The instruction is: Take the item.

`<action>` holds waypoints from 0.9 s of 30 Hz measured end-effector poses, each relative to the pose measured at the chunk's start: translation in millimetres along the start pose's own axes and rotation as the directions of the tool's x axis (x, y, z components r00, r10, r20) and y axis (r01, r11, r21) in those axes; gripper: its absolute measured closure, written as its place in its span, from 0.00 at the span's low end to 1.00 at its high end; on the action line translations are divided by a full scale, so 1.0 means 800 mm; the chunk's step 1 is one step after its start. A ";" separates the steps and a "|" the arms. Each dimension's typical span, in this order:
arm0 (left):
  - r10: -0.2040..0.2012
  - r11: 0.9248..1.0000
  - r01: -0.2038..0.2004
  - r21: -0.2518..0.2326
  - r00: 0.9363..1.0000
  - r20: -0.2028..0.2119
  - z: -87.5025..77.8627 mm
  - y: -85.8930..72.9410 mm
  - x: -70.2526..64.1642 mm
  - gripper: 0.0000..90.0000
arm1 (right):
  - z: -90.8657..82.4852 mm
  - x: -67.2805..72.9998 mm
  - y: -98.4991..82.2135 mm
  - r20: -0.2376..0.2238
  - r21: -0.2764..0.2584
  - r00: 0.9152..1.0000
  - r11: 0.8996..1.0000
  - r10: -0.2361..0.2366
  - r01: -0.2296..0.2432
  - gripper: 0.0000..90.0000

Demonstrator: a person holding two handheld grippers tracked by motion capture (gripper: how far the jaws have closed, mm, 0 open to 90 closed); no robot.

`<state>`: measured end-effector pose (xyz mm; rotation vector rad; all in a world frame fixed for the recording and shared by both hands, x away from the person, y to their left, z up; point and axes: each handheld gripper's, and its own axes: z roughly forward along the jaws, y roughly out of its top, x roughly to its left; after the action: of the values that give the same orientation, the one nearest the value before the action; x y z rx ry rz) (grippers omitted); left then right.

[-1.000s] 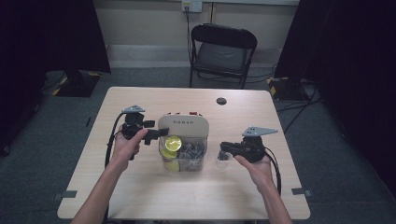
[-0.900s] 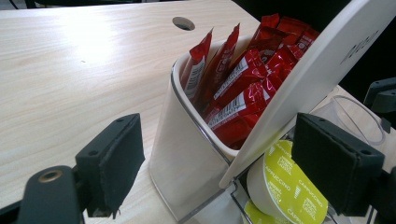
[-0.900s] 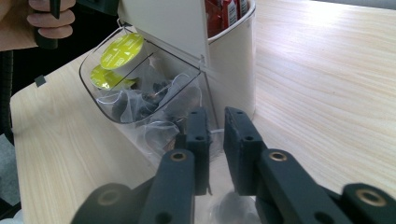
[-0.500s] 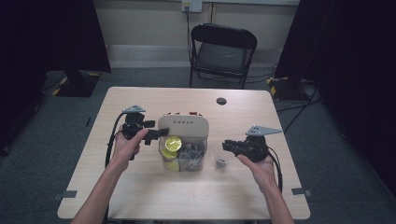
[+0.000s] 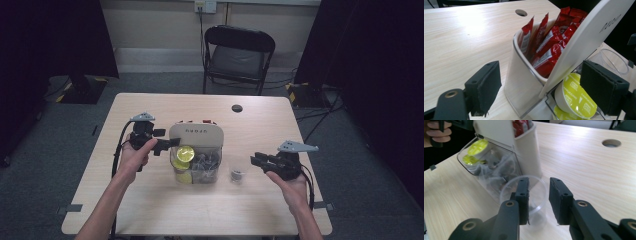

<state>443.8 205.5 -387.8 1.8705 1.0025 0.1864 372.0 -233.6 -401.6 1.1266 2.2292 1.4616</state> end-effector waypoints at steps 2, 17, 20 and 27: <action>0.000 1.000 0.000 -0.006 1.000 0.004 -0.003 0.000 0.001 0.19 | -0.004 -0.002 -0.005 0.019 -0.003 1.000 1.000 0.012 -0.012 0.77; -0.025 0.997 0.025 -0.072 1.000 0.001 -0.037 0.003 0.023 0.23 | -0.017 -0.023 -0.067 0.131 0.112 0.989 0.991 0.063 -0.077 0.50; -0.027 0.996 0.027 -0.081 1.000 0.007 -0.035 0.004 0.024 0.23 | -0.015 -0.028 -0.078 0.156 0.136 0.986 0.987 0.066 -0.088 0.48; -0.053 0.993 0.051 -0.104 0.998 -0.017 -0.042 0.009 0.032 0.23 | 0.001 -0.032 -0.098 0.201 0.204 0.978 0.975 0.050 -0.091 0.38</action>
<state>447.4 244.9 -371.7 1.7498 1.0344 0.2224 352.9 -266.9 -474.7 1.3638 2.2659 1.1013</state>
